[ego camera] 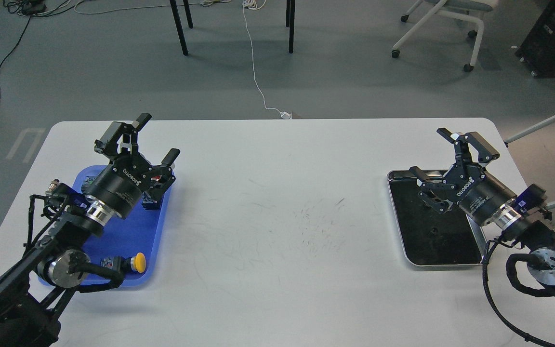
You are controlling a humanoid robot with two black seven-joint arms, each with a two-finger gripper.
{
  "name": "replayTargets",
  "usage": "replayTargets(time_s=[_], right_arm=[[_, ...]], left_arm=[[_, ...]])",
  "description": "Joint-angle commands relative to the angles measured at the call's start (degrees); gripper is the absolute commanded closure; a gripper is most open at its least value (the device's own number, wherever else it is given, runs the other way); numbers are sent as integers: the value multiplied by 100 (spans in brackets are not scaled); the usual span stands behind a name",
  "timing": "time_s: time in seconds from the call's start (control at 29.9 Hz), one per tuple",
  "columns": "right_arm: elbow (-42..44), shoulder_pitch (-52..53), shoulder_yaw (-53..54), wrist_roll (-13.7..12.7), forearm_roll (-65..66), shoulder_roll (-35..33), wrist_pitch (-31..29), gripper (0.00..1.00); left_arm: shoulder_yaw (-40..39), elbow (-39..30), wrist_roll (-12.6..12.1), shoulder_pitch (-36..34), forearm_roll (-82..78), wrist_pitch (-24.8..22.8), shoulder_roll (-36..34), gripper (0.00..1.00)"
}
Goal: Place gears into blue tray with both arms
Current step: 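Move the right gripper down into the metal tray with black mat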
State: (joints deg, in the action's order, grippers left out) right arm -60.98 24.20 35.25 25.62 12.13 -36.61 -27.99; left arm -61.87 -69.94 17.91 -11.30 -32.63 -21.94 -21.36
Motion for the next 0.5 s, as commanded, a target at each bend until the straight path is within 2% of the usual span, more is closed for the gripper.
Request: replayTargets(time_s=[0.0,0.3,0.47], right_arm=[[-10,6,8,5,0,-39,-1,0],[-124,138,17,5,219,-425,-1,0],[-177,779,-79,5,1228,-1031,-1,0]], left_arm=[[-1,-2,72,5,2,-3,-26,2],[43,226,125,-153,-6,-257,-61,2],[96,227,142,-285,46,-407,-158,2]])
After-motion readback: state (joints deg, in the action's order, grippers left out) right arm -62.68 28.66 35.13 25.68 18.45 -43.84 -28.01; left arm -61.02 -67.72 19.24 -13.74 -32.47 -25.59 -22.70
